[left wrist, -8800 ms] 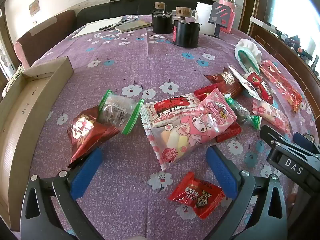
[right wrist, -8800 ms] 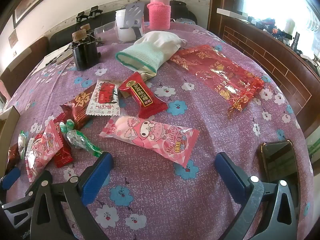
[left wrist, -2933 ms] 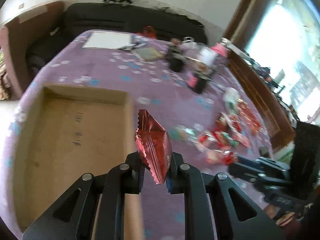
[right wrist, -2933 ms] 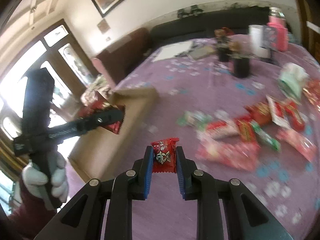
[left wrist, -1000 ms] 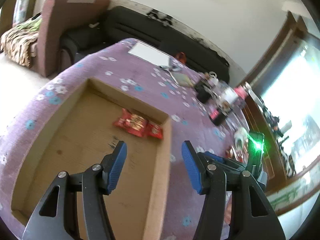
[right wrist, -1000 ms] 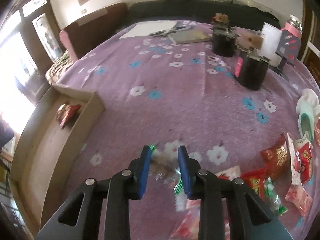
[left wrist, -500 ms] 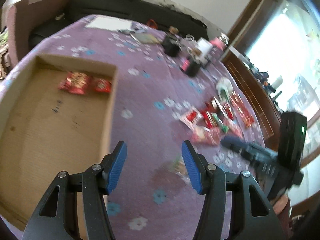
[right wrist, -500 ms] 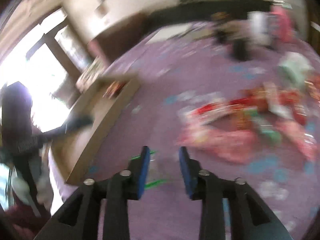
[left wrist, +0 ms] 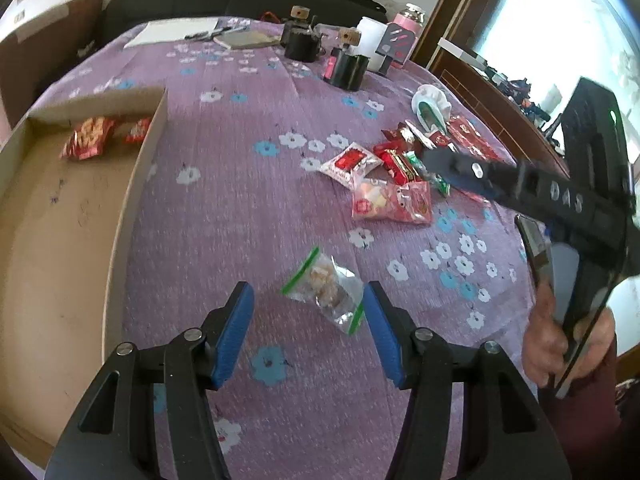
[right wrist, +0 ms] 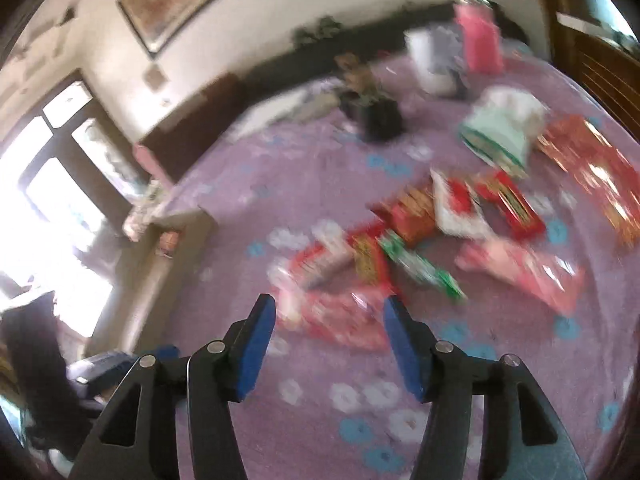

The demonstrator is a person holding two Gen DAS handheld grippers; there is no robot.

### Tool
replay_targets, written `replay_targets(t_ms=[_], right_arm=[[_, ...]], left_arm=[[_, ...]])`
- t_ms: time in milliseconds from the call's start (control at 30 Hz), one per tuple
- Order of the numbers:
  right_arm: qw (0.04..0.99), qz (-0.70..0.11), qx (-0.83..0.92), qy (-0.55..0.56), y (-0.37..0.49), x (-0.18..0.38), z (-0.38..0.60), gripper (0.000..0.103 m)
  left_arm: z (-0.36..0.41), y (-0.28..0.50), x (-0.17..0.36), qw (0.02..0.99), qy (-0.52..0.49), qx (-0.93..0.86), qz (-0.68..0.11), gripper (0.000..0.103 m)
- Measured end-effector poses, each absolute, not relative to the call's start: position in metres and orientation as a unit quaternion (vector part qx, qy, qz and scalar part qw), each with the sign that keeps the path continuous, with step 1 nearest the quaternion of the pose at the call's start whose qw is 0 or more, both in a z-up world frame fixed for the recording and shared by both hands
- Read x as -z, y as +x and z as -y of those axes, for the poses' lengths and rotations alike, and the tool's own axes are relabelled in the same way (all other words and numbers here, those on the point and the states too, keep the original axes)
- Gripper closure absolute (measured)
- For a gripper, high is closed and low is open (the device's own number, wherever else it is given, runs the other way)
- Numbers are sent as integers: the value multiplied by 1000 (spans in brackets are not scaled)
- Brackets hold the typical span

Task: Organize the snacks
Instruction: 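Return the left tool to the clear zip bag of nuts, then grasp the zip bag with the left tool while the right tool grasps the pink character bread bag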

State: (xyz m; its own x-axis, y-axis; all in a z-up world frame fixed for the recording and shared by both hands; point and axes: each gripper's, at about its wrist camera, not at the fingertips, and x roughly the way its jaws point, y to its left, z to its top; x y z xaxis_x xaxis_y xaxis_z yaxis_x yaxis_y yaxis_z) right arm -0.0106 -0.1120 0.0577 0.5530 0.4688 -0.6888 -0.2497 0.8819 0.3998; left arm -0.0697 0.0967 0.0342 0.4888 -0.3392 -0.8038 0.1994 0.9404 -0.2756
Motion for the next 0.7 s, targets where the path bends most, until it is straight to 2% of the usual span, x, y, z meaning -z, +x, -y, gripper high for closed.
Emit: replay_targets(t_ms=[233, 600, 700], right_arm=[[832, -495, -232, 97, 21, -23, 90, 44], [857, -476, -197, 3, 0, -16, 61, 46], [863, -470, -187, -2, 2, -16, 63, 53]], left_arm=[[-101, -82, -33, 855, -77, 164, -486, 47], [-74, -67, -27, 857, -46, 167, -486, 47], [-65, -61, -23, 858, -32, 162, -486, 48]])
